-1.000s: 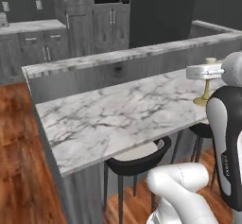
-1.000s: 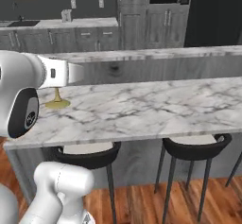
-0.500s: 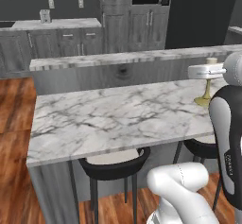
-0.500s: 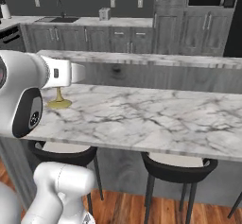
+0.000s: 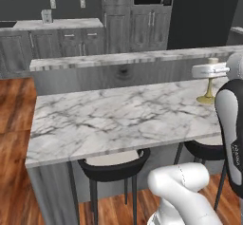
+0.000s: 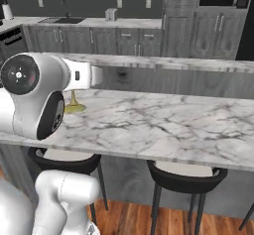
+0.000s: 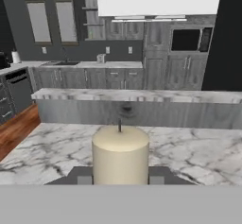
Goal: Get the candle and the beer from the cabinet and move them to the dining counter.
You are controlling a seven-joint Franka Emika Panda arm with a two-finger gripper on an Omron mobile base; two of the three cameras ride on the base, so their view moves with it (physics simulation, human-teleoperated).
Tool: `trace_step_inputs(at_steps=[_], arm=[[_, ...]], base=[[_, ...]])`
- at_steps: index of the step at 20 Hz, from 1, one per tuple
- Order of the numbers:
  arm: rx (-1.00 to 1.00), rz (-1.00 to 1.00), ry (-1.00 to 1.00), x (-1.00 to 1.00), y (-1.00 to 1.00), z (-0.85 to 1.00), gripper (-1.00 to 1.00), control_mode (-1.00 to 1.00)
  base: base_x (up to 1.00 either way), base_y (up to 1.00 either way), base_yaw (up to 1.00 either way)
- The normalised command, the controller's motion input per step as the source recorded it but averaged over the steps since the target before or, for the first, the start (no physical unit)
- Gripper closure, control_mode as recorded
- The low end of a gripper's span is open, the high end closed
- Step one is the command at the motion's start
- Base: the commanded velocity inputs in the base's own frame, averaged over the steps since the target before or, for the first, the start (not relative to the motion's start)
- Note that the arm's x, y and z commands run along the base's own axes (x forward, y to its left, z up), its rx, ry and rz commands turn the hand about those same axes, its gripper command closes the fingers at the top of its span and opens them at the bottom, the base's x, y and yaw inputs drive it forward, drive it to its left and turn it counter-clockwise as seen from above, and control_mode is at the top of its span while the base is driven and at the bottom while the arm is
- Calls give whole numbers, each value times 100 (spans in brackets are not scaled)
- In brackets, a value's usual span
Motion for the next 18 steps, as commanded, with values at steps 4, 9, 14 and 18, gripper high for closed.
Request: trace_step_inputs(at_steps=[4, 9, 14, 18], arm=[[4, 28, 0, 55, -79, -58, 100, -100], [1, 31, 0, 62, -51, -65, 100, -100], [0, 18, 0, 73, -2, -55, 100, -100], [0, 11, 5, 71, 11, -50, 100, -100]], base=[[0, 0, 0], [0, 0, 0], [0, 0, 0], [0, 0, 0]])
